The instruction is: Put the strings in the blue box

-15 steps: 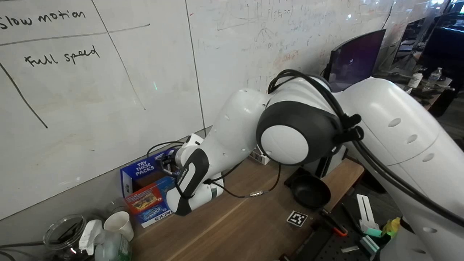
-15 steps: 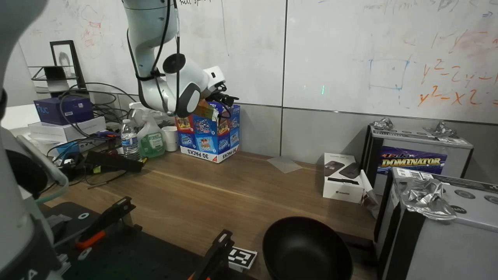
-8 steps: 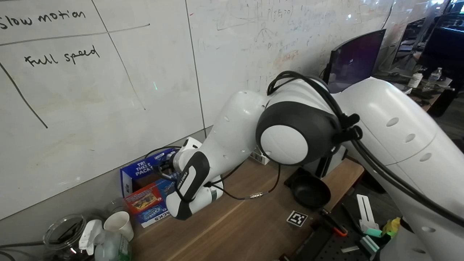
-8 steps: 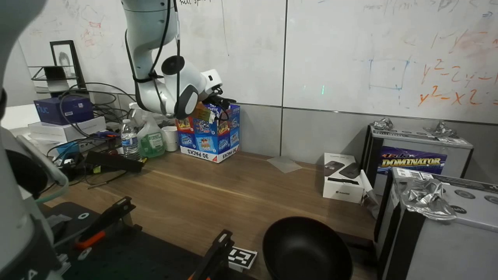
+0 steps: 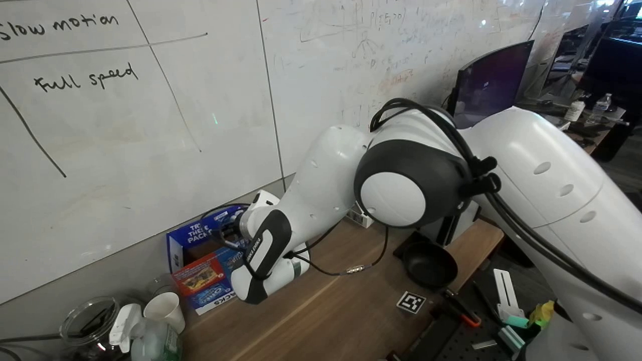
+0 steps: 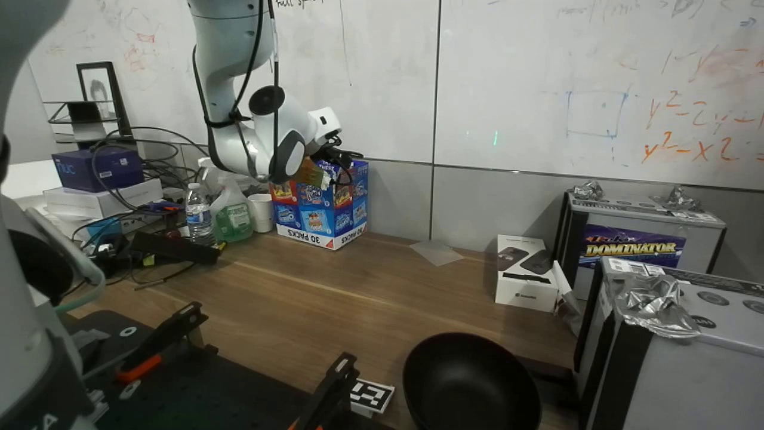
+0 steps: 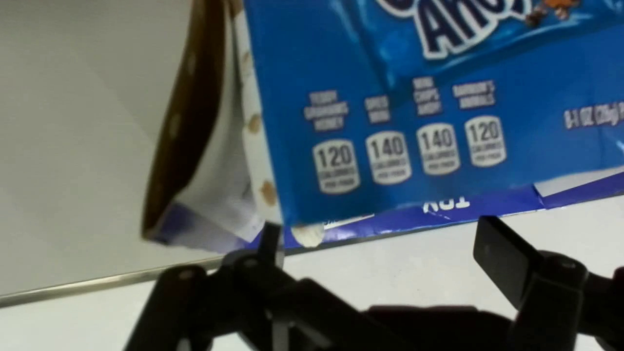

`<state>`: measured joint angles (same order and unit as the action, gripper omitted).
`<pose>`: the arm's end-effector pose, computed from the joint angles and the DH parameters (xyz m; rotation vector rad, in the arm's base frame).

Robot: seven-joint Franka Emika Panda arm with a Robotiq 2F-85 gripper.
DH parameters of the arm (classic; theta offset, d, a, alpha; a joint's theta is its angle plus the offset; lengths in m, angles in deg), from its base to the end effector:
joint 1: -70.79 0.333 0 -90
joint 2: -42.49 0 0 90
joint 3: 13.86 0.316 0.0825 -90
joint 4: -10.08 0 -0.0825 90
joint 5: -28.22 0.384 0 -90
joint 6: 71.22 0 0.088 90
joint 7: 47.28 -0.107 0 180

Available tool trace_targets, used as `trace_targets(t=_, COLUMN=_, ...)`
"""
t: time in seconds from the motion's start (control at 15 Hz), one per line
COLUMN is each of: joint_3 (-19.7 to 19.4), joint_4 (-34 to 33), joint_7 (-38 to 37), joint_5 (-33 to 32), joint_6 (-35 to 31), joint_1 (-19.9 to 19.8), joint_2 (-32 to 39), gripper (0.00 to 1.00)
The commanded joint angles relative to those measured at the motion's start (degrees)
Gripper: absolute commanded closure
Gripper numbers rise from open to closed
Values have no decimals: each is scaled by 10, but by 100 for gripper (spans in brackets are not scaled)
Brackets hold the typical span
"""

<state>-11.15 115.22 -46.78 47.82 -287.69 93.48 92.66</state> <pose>0.6173 0.2370 0.1787 -2.5606 -0.0263 -1.4414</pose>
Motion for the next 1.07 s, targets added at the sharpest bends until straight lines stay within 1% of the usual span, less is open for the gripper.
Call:
trace_targets(t=0.0, joint_3=-58, joint_4=21, joint_7=52, joint_5=95, joint_6=0, joint_1=50, joint_2=-34, gripper=0)
trace_targets(t=0.13, joint_3=-105, joint_4=46, joint_7=114, joint_5=163, joint_6=6, joint_1=87, joint_2=-56, gripper=0)
trace_targets(t=0.2, joint_3=-131, joint_4=63, joint_7=151, joint_5=207, joint_6=21, joint_1=109, joint_2=-71, gripper=0)
trace_targets(t=0.4, joint_3=-207, joint_4=117, joint_7=267, joint_5=330, joint_6=81, joint_1=174, joint_2=-113, gripper=0)
trace_targets(t=0.47, joint_3=-232, joint_4=148, joint_7=305, joint_5=363, joint_6=102, joint_1=192, joint_2=-137, gripper=0)
trace_targets(t=0.67, joint_3=-324, joint_4=217, joint_7=430, joint_5=471, joint_6=178, joint_1=257, joint_2=-185, gripper=0)
trace_targets(t=0.73, joint_3=-352, joint_4=254, joint_7=466, joint_5=489, joint_6=208, joint_1=273, joint_2=-215, gripper=0)
trace_targets(t=0.8, joint_3=-391, joint_4=281, joint_7=498, joint_5=508, joint_6=241, joint_1=296, joint_2=-230, gripper=0)
trace_targets(t=0.93, joint_3=-469, joint_4=344, joint_7=540, joint_5=493, joint_6=310, joint_1=332, joint_2=-274, gripper=0)
trace_targets(t=1.0, joint_3=-512, joint_4=373, joint_7=547, joint_5=468, joint_6=344, joint_1=351, joint_2=-293, gripper=0)
